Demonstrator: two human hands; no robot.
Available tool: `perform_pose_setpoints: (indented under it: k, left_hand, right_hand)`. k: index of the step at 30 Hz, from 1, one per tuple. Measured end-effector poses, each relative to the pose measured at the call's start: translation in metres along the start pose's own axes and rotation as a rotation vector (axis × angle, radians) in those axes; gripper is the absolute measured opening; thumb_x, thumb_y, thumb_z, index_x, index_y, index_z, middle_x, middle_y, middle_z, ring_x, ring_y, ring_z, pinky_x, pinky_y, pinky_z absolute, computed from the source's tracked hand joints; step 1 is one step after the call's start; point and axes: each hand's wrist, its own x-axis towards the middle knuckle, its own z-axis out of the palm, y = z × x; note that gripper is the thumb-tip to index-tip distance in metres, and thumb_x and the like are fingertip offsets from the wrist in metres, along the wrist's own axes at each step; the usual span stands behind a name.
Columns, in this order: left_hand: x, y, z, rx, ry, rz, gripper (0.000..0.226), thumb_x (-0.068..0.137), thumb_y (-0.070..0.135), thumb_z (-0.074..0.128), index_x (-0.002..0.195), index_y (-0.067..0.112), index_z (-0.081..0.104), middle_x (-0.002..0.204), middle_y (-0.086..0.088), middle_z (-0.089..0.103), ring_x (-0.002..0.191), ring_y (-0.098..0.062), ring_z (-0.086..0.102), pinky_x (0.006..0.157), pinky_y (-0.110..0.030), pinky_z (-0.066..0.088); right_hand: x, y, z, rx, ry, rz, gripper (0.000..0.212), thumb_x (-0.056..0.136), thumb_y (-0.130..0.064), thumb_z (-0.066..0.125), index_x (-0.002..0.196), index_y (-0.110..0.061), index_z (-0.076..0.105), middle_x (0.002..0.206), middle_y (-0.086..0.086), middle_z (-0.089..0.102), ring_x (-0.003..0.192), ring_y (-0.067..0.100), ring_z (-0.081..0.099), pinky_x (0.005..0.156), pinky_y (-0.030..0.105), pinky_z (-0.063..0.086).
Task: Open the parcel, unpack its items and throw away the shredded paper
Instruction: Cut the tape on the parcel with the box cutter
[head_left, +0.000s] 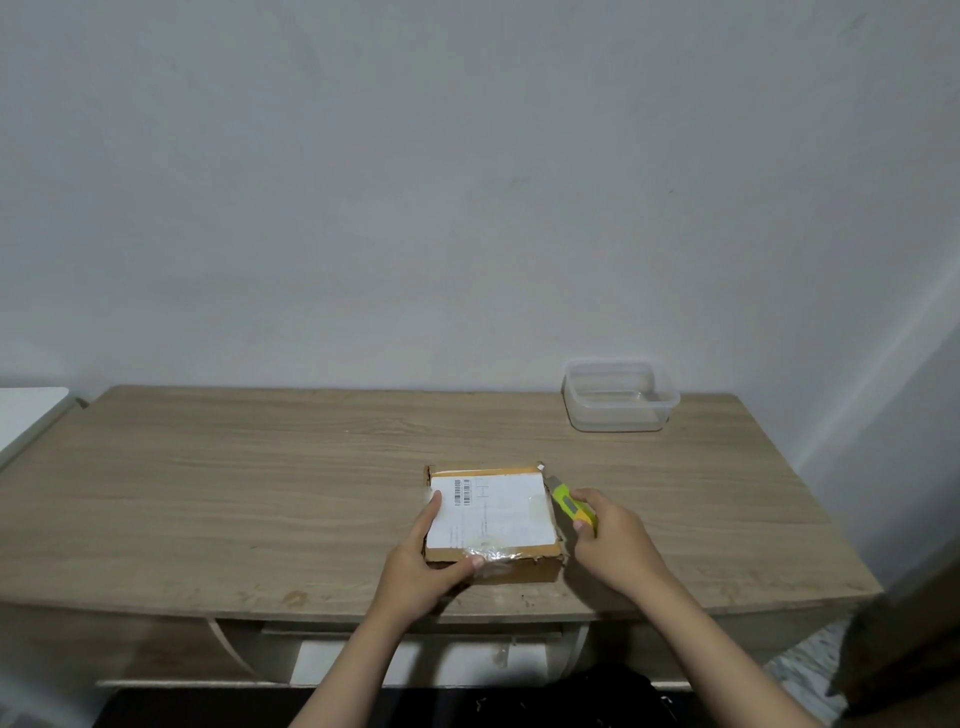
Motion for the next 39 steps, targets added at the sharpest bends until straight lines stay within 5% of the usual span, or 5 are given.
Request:
perform_pose_setpoints:
  k: [7,15,20,31,39]
  left_hand:
    - [0.0,-0.001,0.0,-0.001,0.004,-0.005,0.097,0.061,0.031,0.087,0.142,0.032,0.034,0.133,0.013,0.05,0.123,-0.006,0.048,0.1,-0.018,0.038]
    - [0.0,-0.001,0.001,-0.001,0.016,-0.021,0.097,0.06,0.028,0.087,0.142,0.03,0.036,0.13,0.011,0.053,0.116,-0.003,0.052,0.082,0.006,0.034]
    - [-0.002,0.004,0.002,-0.046,0.006,-0.052,0.093,0.063,0.021,0.086,0.141,0.03,0.036,0.119,0.007,0.06,0.077,0.014,0.06,0.063,0.0,0.042]
    - [-0.003,0.008,0.001,0.027,0.041,-0.039,0.096,0.06,0.032,0.087,0.142,0.031,0.036,0.133,0.006,0.054,0.116,-0.002,0.049,0.093,-0.015,0.038]
    - [-0.003,0.007,0.004,-0.005,0.028,-0.059,0.094,0.061,0.025,0.087,0.141,0.028,0.038,0.12,0.008,0.058,0.076,0.029,0.05,0.064,0.006,0.036]
  right_hand:
    - [-0.001,-0.012,0.003,-0.111,-0.01,-0.025,0.039,0.084,-0.007,0.047,0.123,-0.012,0.052,0.107,0.017,0.067,0.1,0.035,0.061,0.075,0.034,0.048]
    - [-0.006,-0.022,0.017,-0.129,0.005,-0.005,0.029,0.077,-0.007,0.045,0.105,-0.006,0.053,0.098,0.02,0.067,0.094,0.04,0.06,0.065,0.036,0.044]
    - [-0.005,-0.018,0.013,-0.166,-0.043,-0.017,0.031,0.079,-0.006,0.045,0.109,-0.008,0.052,0.102,0.019,0.067,0.097,0.039,0.06,0.068,0.036,0.046]
    - [0.006,-0.009,-0.022,-0.174,-0.167,0.002,0.039,0.084,-0.012,0.052,0.122,-0.02,0.056,0.105,0.008,0.062,0.078,0.021,0.059,0.069,0.028,0.047]
    - [-0.012,0.006,-0.021,-0.207,-0.226,-0.04,0.033,0.084,-0.016,0.054,0.116,-0.024,0.058,0.095,0.001,0.056,0.079,0.016,0.05,0.069,0.022,0.038]
